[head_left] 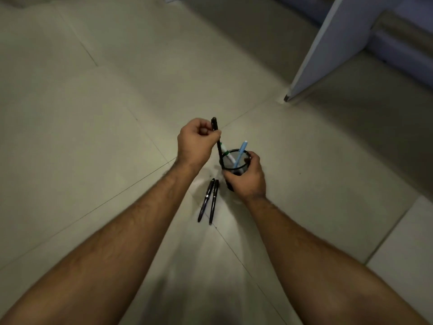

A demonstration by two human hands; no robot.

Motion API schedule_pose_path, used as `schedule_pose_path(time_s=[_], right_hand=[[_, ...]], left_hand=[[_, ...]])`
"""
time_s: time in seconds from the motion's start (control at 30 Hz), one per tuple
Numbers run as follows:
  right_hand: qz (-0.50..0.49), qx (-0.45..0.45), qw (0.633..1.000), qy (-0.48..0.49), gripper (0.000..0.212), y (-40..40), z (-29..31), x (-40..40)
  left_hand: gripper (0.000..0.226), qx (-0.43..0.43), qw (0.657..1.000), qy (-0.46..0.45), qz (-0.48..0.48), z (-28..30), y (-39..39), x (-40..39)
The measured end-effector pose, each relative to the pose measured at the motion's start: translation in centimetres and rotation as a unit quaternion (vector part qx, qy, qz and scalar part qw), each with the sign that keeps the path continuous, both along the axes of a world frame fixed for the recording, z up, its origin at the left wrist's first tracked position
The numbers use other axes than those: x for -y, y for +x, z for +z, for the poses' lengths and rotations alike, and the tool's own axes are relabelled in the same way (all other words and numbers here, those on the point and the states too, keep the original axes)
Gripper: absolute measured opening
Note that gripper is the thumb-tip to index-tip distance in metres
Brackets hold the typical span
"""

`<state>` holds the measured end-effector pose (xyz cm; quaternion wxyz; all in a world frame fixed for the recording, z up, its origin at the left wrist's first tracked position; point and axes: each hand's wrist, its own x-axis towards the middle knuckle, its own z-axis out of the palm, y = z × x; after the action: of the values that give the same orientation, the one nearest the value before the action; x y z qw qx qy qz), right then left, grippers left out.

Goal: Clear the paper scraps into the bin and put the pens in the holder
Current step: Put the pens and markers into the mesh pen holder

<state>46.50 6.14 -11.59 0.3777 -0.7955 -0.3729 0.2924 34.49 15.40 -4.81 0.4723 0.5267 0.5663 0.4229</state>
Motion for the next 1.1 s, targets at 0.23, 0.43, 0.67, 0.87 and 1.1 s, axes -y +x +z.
schedule_pose_path(time_s=[0.23,0.43,0.67,0.87,1.1], right_hand=[[0.026,-0.02,0.999,0.007,0.083,-1.0,-0.5,0.2],[0.02,-0.032,0.999,0.021,0.08,-0.8,-0.3,0.3],[-0.017,-0.045,0.998,0.029,0.082,0.4,-0.1,0.6],[-0.021,-0.033,0.999,0.018,0.08,1.1,-0.6,1.7],[-0.002,-0.028,1.0,0.014,0.083,0.8,-1.1,1.7]], left_hand=[[0.017,-0.005,0.999,0.032,0.002,0.7,1.7,0.2],[0.01,-0.059,0.997,-0.027,-0.033,-1.1,2.1,1.7],[0.014,-0.127,0.991,-0.046,-0.022,-4.0,0.3,2.8],[0.022,-0.353,0.908,-0.191,-0.12,-10.7,-2.8,6.3],[0.02,-0.385,0.906,-0.163,-0.071,-10.4,-2.5,5.9]])
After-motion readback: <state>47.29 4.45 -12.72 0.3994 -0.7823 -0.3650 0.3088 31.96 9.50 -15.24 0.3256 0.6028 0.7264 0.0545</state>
